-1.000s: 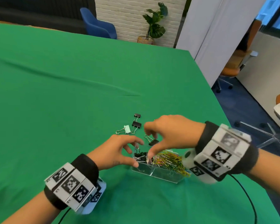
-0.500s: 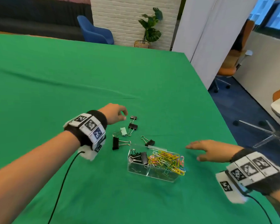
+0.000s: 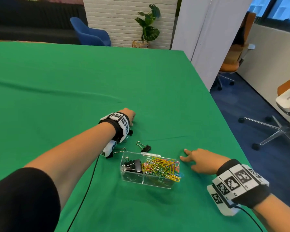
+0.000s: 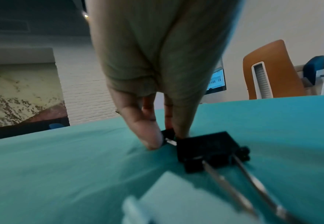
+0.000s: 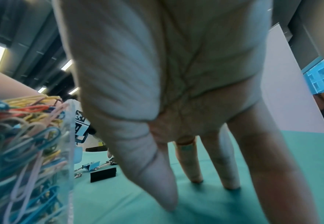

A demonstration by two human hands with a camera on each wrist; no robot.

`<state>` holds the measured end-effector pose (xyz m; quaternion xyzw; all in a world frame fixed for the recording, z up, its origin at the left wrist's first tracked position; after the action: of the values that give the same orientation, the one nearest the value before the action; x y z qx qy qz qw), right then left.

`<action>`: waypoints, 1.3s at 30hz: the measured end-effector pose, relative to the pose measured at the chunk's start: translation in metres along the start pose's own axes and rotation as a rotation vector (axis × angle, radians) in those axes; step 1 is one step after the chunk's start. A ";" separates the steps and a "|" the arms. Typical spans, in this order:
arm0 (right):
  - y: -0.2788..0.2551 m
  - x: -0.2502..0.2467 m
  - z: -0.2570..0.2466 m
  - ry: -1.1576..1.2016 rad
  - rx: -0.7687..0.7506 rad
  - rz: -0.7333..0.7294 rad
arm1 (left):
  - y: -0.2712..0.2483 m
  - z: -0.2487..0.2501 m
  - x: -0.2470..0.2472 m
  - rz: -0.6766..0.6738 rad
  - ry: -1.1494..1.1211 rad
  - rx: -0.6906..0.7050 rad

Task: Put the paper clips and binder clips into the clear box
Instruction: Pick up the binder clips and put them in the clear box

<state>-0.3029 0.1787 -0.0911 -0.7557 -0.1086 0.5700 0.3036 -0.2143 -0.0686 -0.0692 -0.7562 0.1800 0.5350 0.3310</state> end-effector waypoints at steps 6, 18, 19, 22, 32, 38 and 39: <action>-0.002 0.002 0.002 0.005 -0.004 0.016 | -0.044 -0.029 -0.052 0.158 -0.376 -0.038; -0.006 0.003 0.003 0.003 -0.008 -0.008 | -0.177 0.009 -0.005 0.123 -0.576 0.140; -0.007 0.002 0.004 0.008 -0.005 -0.008 | -0.178 0.008 -0.006 0.150 -0.542 0.137; -0.008 0.001 0.005 0.018 0.000 -0.012 | -0.176 -0.026 -0.023 0.313 -0.541 0.045; -0.005 0.001 0.005 0.007 0.012 -0.011 | -0.103 -0.047 0.044 -0.015 -0.297 0.037; -0.007 0.001 0.005 0.018 0.013 -0.004 | -0.075 -0.033 0.035 0.001 -0.167 0.012; -0.008 0.002 0.005 0.022 0.013 -0.004 | -0.073 -0.031 0.032 0.007 -0.135 0.014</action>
<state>-0.3051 0.1874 -0.0893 -0.7598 -0.1030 0.5616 0.3110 -0.1355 -0.0356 -0.0703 -0.7156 0.1635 0.5845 0.3458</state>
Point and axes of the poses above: each hand's wrist, its own y-axis towards the middle knuckle, its own x-axis out of the palm, z = x × y, the point moved 10 cm from there along y, towards the middle knuckle, and after that the axes turned 14 degrees about y, right-handed, at the moved point
